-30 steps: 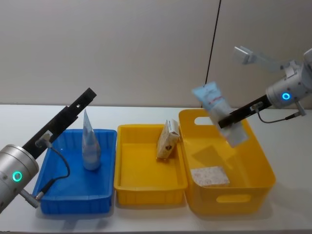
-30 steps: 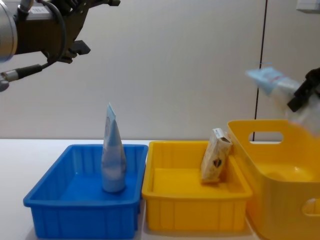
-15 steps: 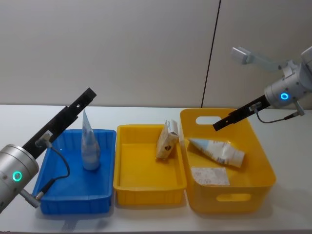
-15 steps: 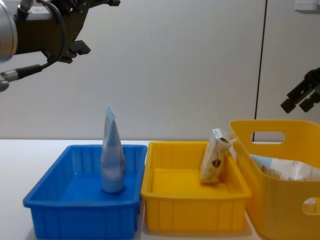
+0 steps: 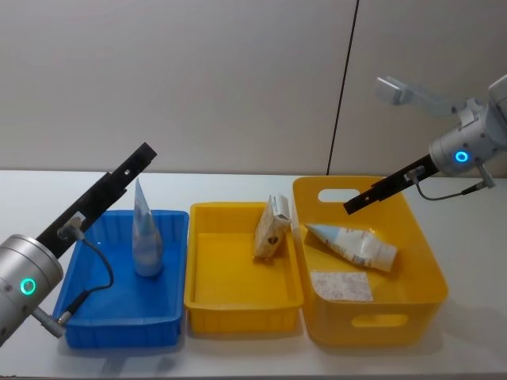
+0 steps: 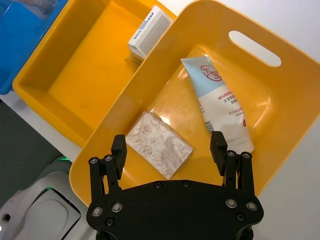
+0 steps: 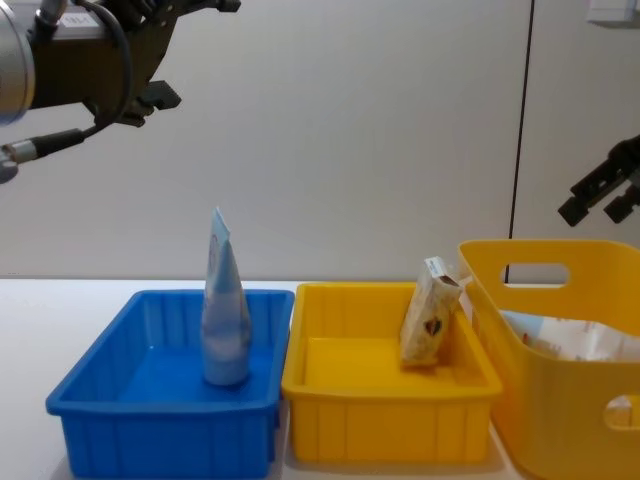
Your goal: Bimanual collaborative sorting of washing and personal care products
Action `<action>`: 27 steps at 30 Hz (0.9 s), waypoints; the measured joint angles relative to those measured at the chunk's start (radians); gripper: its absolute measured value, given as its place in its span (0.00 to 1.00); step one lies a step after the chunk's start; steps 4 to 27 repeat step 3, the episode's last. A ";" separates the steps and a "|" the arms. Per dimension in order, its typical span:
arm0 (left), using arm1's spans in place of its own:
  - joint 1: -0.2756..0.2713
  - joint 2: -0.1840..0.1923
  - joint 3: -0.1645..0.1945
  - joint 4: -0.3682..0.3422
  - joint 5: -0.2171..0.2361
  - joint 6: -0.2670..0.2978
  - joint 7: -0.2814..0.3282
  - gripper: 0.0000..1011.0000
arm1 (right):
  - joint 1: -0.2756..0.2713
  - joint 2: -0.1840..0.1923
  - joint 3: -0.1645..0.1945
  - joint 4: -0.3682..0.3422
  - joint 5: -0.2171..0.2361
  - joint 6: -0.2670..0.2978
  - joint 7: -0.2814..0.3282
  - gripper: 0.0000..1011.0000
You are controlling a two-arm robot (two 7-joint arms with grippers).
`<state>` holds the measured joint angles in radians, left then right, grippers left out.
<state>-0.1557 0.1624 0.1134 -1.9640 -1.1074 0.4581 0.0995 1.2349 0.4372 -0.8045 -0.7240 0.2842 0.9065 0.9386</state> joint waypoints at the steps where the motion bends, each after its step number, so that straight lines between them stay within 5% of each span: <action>1: 0.000 0.000 0.000 0.000 0.000 0.000 0.000 0.99 | 0.000 0.000 0.000 0.000 0.000 0.000 0.000 0.99; 27: 0.000 0.000 0.000 0.000 0.000 0.000 0.000 0.99 | 0.000 0.000 0.000 0.000 0.000 0.000 0.000 0.99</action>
